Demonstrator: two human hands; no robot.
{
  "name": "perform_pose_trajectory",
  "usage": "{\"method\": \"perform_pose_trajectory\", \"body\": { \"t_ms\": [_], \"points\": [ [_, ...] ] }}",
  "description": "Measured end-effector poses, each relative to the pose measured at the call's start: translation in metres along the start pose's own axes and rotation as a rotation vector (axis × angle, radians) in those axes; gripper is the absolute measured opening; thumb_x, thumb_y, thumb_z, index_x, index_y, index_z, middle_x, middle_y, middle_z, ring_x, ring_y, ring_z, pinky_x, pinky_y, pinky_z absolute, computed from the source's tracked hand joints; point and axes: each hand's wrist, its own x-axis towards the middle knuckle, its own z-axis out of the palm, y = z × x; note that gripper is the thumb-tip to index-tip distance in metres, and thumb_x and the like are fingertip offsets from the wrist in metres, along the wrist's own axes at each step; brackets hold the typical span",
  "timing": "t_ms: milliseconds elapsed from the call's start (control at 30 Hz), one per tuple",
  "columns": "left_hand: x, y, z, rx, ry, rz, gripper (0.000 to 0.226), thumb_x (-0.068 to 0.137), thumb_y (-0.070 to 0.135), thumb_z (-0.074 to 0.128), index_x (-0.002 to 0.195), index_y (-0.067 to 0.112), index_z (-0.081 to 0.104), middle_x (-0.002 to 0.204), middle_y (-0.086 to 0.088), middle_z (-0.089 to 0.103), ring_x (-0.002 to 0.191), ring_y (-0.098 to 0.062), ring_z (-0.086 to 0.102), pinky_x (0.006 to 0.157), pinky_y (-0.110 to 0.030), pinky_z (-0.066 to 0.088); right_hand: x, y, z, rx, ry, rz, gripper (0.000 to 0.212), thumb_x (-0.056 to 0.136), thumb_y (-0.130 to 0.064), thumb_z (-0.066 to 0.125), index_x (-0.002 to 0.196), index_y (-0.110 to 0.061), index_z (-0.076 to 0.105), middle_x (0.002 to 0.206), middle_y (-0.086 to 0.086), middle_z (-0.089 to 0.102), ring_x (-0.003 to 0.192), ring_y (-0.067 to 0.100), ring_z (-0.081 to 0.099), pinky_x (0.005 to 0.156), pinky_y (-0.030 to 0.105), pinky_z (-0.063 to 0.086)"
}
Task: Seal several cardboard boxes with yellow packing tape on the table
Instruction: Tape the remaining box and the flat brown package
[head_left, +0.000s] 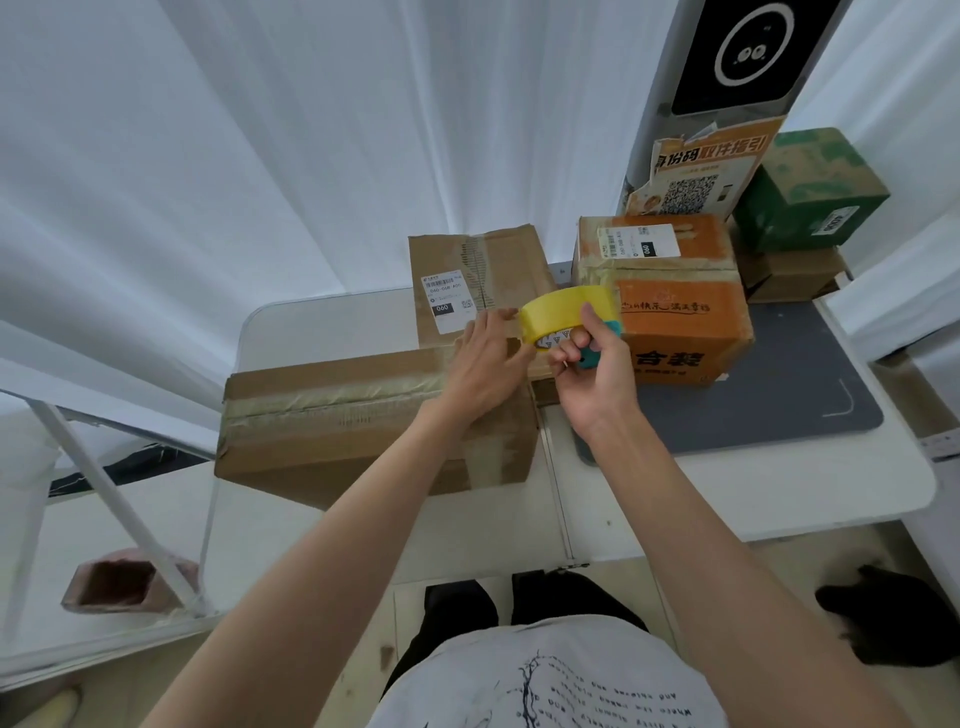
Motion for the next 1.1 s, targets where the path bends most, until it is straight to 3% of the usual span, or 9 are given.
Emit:
{"method": "perform_pose_trajectory", "body": {
  "t_ms": [133, 300, 367, 467, 567, 733, 1000, 1100],
  "points": [
    [-0.022, -0.009, -0.031, -0.384, 0.132, -0.054, 0.049, 0.100, 0.009, 0.052, 0.149, 0.013, 0.044, 0.146, 0.000, 0.052, 0.133, -0.011, 0.048, 0.113, -0.032, 0.039, -0.002, 0.002, -0.003, 0.074, -0.050, 0.053, 0.028, 0.097, -0.014, 0.064, 0.075, -0.018, 0.048, 0.059, -0.005, 0.038, 0.051, 0.008, 0.033, 0.052, 0.020, 0.036],
    [-0.044, 0.012, -0.053, -0.747, 0.039, -0.197, 0.049, 0.097, 0.038, 0.066, 0.142, 0.021, 0.057, 0.110, 0.026, 0.065, 0.106, 0.008, 0.061, 0.096, -0.017, 0.047, -0.009, 0.012, 0.001, 0.109, -0.117, 0.139, 0.027, 0.095, -0.015, 0.065, 0.073, -0.016, 0.049, 0.059, -0.004, 0.038, 0.052, 0.008, 0.036, 0.053, 0.020, 0.039],
    [-0.046, 0.018, -0.053, -0.764, 0.049, -0.195, 0.044, 0.091, 0.038, 0.073, 0.131, 0.020, 0.066, 0.103, 0.020, 0.071, 0.095, 0.008, 0.066, 0.081, -0.010, 0.048, -0.013, 0.015, 0.004, 0.085, -0.129, 0.142, 0.025, 0.096, -0.015, 0.064, 0.075, -0.016, 0.050, 0.059, -0.003, 0.040, 0.052, 0.008, 0.037, 0.053, 0.020, 0.041],
    [-0.046, 0.025, -0.052, -0.757, 0.186, -0.231, 0.042, 0.082, 0.034, 0.083, 0.120, 0.018, 0.073, 0.102, 0.008, 0.077, 0.096, -0.001, 0.071, 0.085, -0.017, 0.052, -0.018, 0.019, 0.011, 0.043, -0.136, 0.135, 0.018, 0.090, -0.014, 0.068, 0.081, -0.015, 0.053, 0.061, -0.003, 0.041, 0.053, 0.008, 0.039, 0.056, 0.020, 0.041],
    [-0.045, 0.031, -0.055, -0.701, 0.299, -0.253, 0.043, 0.077, 0.035, 0.087, 0.115, 0.020, 0.075, 0.100, 0.010, 0.077, 0.091, 0.004, 0.071, 0.083, -0.013, 0.052, -0.021, 0.021, 0.016, 0.015, -0.132, 0.117, 0.016, 0.087, -0.014, 0.071, 0.086, -0.015, 0.055, 0.062, -0.002, 0.042, 0.054, 0.008, 0.039, 0.057, 0.020, 0.040],
    [-0.043, 0.043, -0.057, -0.654, 0.425, -0.230, 0.034, 0.077, 0.026, 0.088, 0.108, 0.020, 0.076, 0.087, 0.017, 0.071, 0.073, 0.017, 0.064, 0.066, 0.000, 0.045, -0.019, 0.023, 0.021, -0.009, -0.137, 0.106, 0.014, 0.093, -0.013, 0.068, 0.089, -0.015, 0.055, 0.062, -0.002, 0.045, 0.053, 0.008, 0.041, 0.052, 0.019, 0.042],
    [-0.045, 0.052, -0.053, -0.622, 0.516, -0.268, 0.032, 0.080, 0.025, 0.085, 0.110, 0.017, 0.077, 0.096, 0.008, 0.076, 0.081, 0.007, 0.068, 0.071, -0.004, 0.050, -0.019, 0.020, 0.028, -0.123, -0.127, 0.051, 0.013, 0.093, -0.009, 0.069, 0.089, -0.013, 0.058, 0.063, -0.002, 0.049, 0.057, 0.009, 0.043, 0.057, 0.021, 0.043],
    [-0.042, 0.056, -0.055, -0.784, 0.479, -0.363, 0.039, 0.083, 0.043, 0.080, 0.113, 0.019, 0.072, 0.103, 0.005, 0.072, 0.093, -0.009, 0.071, 0.089, -0.028, 0.058, -0.018, 0.015, 0.032, -0.160, -0.123, 0.037, 0.014, 0.092, -0.008, 0.070, 0.090, -0.013, 0.057, 0.064, -0.001, 0.050, 0.056, 0.009, 0.044, 0.055, 0.021, 0.044]
  ]
}}
